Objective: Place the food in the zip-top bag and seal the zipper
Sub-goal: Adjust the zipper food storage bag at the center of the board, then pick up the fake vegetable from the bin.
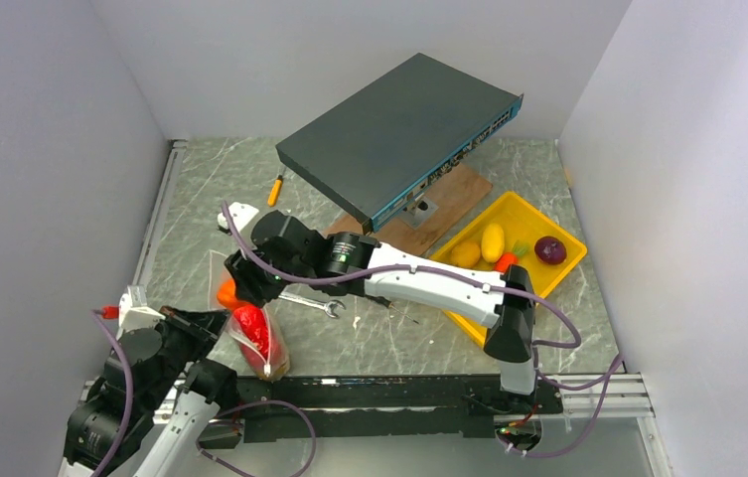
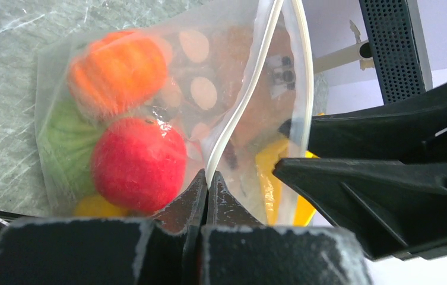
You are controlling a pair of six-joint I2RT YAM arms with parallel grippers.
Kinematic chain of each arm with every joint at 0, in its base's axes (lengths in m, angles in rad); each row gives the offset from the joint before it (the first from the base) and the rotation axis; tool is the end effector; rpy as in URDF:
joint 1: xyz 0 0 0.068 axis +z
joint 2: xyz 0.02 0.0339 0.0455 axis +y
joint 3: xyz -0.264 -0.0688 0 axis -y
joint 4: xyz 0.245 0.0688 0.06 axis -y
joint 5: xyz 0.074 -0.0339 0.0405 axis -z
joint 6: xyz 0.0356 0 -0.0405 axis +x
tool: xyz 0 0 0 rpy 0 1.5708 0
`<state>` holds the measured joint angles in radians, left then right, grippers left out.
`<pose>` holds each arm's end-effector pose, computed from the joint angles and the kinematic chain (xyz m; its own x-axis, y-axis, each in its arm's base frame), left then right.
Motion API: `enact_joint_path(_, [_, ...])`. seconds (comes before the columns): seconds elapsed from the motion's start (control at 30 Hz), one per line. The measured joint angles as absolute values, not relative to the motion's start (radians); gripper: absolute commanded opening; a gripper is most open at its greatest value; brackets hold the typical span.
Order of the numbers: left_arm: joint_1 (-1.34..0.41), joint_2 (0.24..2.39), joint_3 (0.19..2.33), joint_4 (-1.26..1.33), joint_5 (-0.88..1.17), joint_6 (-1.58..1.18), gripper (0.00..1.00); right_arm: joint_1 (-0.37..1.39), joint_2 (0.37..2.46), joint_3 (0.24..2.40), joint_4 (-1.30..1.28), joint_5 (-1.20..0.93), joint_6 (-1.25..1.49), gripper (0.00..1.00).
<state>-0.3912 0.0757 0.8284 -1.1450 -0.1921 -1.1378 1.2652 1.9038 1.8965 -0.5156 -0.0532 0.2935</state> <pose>-0.0018 0.0081 0.3031 -0.3400 -0.8236 -0.4540 -0.2322 0.5413 -0.8081 0.1326 0.4265 0.3665 -0.4233 -0.3817 -0.8216 -0.8814 0.3833 0.2761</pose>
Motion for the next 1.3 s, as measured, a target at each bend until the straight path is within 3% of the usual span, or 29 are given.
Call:
enact_joint_path(0.17, [-0.391, 0.059, 0.829, -1.157, -0.208, -1.138, 0.00, 1.297, 1.904, 1.972, -0.589, 0.011, 0.262, 0.70])
enact_joint_path(0.4, [-0.391, 0.052, 0.829, -1.168, -0.216, -1.138, 0.00, 1.346, 1.842, 1.989, -0.672, 0.152, 0.224, 0.75])
enact_joint_path(0.73, [-0.391, 0.035, 0.829, -1.172, -0.216, -1.137, 0.00, 1.346, 1.224, 1.469, -0.622, 0.447, 0.204, 0.73])
enact_joint_path(0.9, [-0.391, 0.034, 0.829, -1.172, -0.216, -1.137, 0.00, 1.341, 0.926, 1.235, -0.612, 0.646, 0.261, 0.78])
enact_joint_path(1.3, [-0.391, 0.034, 0.829, -1.172, -0.216, -1.134, 0.00, 1.303, 0.555, 0.860, -0.780, 1.121, 0.691, 0.74])
